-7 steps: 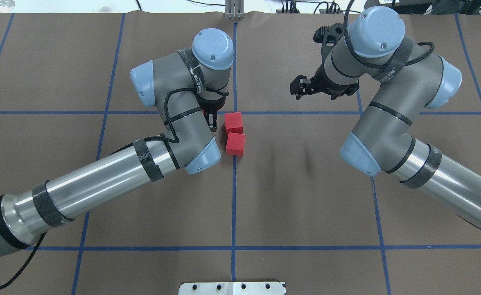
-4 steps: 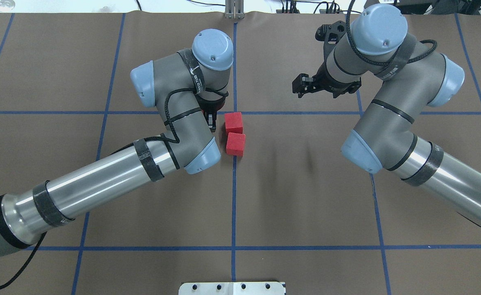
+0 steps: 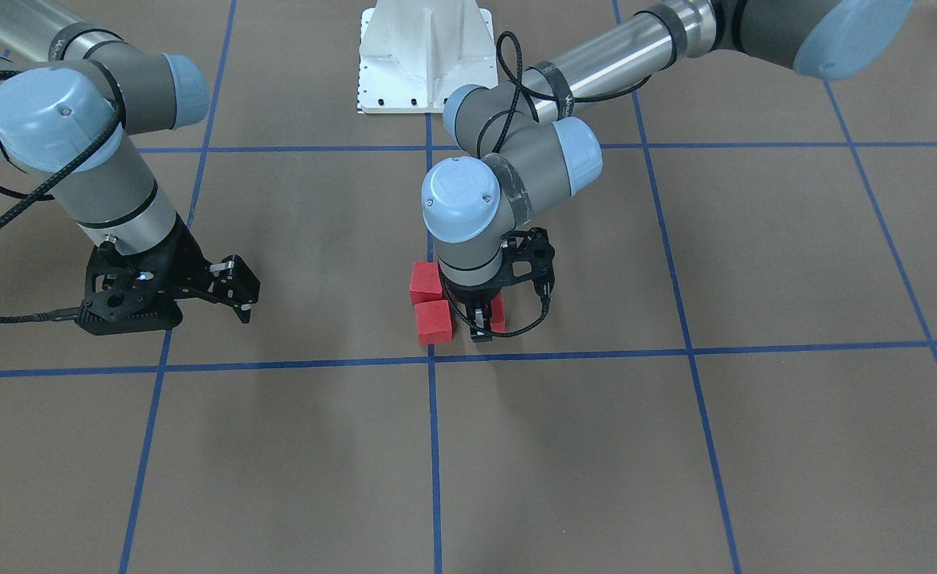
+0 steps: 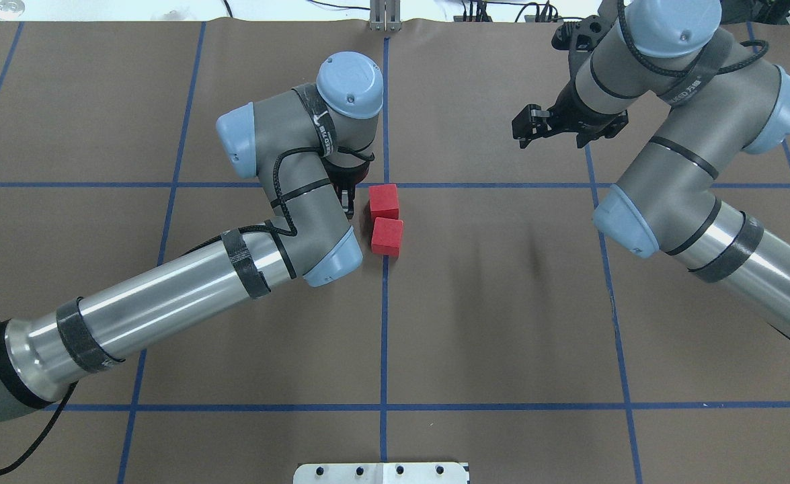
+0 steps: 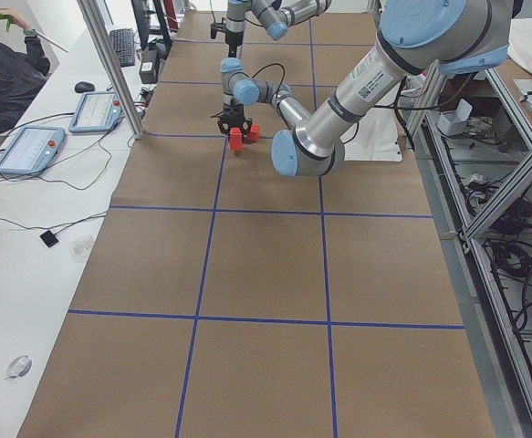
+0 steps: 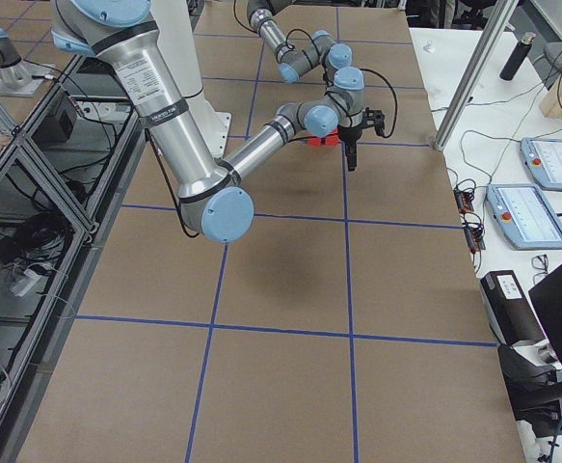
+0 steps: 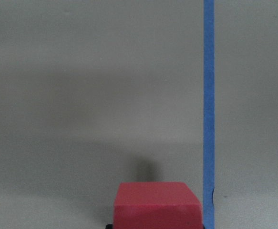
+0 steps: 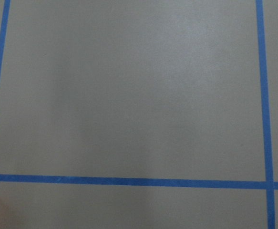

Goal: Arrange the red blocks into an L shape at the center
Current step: 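Lower the held cube beside the farther center cube while right arm withdraws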

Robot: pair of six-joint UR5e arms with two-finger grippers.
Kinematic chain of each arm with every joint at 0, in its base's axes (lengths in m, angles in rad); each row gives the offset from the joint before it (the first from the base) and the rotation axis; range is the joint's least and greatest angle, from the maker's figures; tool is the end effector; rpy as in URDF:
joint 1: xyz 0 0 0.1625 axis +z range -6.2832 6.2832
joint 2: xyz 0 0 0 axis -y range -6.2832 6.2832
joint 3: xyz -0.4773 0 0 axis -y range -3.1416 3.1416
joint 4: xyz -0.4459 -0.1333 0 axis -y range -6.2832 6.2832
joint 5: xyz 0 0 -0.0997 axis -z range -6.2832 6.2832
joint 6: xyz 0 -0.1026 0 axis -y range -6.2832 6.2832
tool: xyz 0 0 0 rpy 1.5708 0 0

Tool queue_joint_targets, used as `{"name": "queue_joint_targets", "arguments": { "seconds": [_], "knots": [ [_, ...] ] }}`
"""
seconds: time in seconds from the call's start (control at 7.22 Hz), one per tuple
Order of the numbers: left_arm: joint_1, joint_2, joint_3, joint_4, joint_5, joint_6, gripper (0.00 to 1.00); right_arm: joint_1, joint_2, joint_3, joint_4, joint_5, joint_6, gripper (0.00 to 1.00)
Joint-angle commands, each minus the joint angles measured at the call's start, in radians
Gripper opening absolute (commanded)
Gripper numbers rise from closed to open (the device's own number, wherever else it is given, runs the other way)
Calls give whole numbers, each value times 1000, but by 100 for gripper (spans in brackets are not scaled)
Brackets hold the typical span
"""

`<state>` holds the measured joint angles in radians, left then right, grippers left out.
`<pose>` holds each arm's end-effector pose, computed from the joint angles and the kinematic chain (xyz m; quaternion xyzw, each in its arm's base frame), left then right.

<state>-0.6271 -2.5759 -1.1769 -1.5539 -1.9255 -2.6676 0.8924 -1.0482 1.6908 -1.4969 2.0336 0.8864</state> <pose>0.6752 -0.6099 0.1863 -0.2311 0.2410 -0.6808 0.6519 -0.3904 -0.6238 0.3126 0.0906 -0.3929 0.0147 0.9150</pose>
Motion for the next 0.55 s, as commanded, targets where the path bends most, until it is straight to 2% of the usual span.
{"name": "queue_joint_targets", "arguments": {
  "seconds": [0.0, 0.42],
  "knots": [
    [4, -9, 6, -2, -1, -3, 0, 3, -3, -2, 1, 4, -6, 99],
    [17, -35, 46, -8, -1, -11, 0, 11, -3, 0, 1, 4, -6, 99]
  ]
}}
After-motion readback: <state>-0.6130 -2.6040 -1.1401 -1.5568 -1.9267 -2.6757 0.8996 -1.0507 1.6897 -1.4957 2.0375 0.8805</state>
